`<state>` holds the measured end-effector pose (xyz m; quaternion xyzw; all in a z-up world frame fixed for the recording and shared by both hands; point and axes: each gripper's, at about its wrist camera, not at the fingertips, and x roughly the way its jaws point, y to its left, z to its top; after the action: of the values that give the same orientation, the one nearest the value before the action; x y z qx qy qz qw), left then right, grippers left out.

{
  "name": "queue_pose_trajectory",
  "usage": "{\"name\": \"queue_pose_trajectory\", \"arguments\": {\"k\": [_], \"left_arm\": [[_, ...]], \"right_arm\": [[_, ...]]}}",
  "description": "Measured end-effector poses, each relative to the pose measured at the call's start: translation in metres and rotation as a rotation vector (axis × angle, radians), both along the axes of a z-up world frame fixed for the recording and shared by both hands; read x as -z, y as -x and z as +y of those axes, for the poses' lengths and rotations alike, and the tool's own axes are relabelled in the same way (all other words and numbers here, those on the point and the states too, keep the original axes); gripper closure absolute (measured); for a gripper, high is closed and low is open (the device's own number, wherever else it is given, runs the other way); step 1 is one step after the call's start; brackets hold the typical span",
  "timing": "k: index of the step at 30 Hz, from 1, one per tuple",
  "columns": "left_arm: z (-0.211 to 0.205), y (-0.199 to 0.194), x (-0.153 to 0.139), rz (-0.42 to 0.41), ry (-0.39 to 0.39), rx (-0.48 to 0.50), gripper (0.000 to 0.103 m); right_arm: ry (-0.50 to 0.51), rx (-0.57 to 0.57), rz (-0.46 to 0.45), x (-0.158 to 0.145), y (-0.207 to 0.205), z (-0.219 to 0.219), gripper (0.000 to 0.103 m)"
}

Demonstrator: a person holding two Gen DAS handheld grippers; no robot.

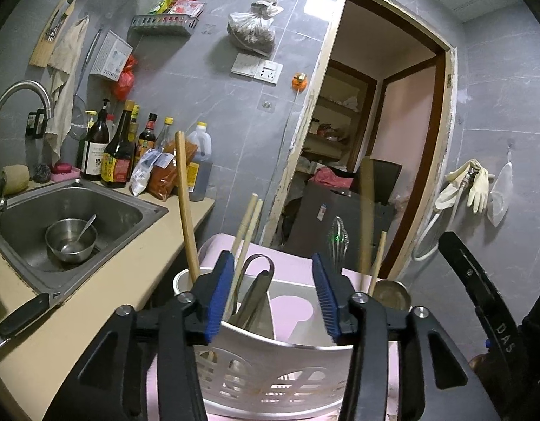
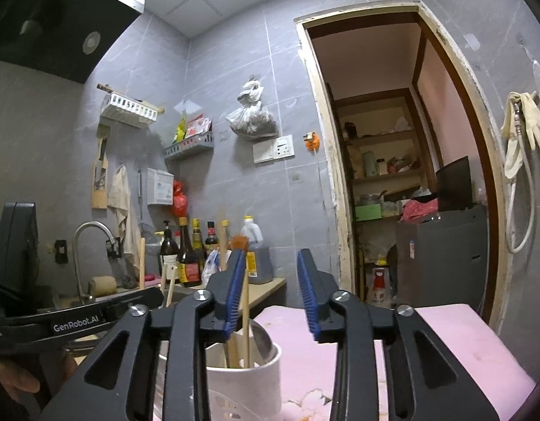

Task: Organize utensils

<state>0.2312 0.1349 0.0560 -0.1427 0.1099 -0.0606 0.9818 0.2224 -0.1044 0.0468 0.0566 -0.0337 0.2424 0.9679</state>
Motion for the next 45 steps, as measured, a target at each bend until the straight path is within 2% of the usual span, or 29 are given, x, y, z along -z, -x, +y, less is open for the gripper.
{"name": "queue_pose_trajectory", "arguments": {"k": [4,7,9,11,17,25,40,45], "left_arm": [[-0.006,0.003,-0.003,-0.007,-0.016,0.001,0.052],[-0.009,0.007,-0.004,-0.009,-0.025,-0.001,0.044],[-0.011,0.009,-0.004,-0.004,-0.026,-0.011,0.032],[-0.011,0.012,-0.005,-0.005,-0.020,-0.010,0.026],[-0.014,0.026,-0.002,0.003,-0.016,-0.022,0.008],[-0.028,0.046,-0.004,0.011,-0.038,0.023,0.004],[-0.064,0.092,-0.007,0.009,-0.122,0.046,0.003],[-0.074,0.113,-0.004,-0.011,-0.165,0.063,0.003]], "right_arm": [[0.002,0.021,0.008,-0.003,0.006,-0.010,0.055],[0.007,0.025,0.027,-0.004,0.010,-0.017,0.043],[0.008,0.025,0.041,-0.006,0.012,-0.022,0.033],[0.010,0.027,0.052,-0.007,0.015,-0.026,0.027],[0.005,0.029,0.094,-0.006,0.028,-0.043,0.017],[0.056,0.038,0.122,-0.007,0.045,-0.063,0.000],[0.060,0.077,0.251,-0.007,0.080,-0.099,0.000],[0.062,0.088,0.263,-0.005,0.101,-0.108,0.000]]}}
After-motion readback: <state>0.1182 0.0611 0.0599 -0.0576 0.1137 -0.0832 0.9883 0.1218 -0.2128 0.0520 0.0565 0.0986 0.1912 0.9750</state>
